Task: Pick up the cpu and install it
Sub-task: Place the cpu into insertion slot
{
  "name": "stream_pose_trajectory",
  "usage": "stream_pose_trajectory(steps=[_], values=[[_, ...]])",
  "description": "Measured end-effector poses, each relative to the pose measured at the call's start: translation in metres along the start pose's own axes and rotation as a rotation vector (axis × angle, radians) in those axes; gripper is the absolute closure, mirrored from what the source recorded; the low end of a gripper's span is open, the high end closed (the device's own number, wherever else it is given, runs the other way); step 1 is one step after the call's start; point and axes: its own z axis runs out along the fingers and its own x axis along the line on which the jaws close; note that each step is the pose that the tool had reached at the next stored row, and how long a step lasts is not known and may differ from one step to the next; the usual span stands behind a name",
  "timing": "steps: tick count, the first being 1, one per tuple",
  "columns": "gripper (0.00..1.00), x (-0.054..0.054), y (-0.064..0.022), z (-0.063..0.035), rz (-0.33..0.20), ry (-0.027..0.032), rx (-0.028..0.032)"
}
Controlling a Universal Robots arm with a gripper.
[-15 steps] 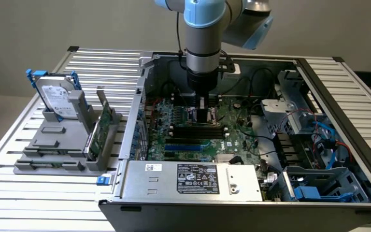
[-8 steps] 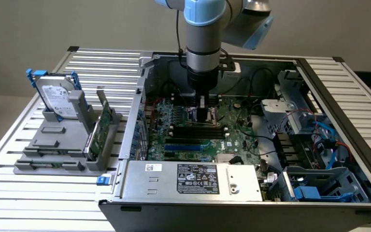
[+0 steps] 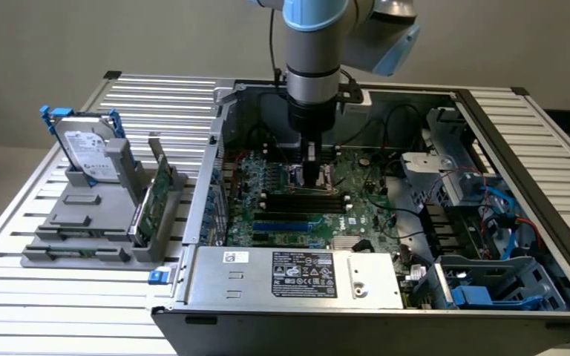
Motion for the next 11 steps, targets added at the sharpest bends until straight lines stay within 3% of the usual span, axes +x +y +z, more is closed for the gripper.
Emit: stream_pose_trajectory(steps=[11], values=[[0.38,0.000,0.0027,-0.0313,0.000,0.0000,0.0001]])
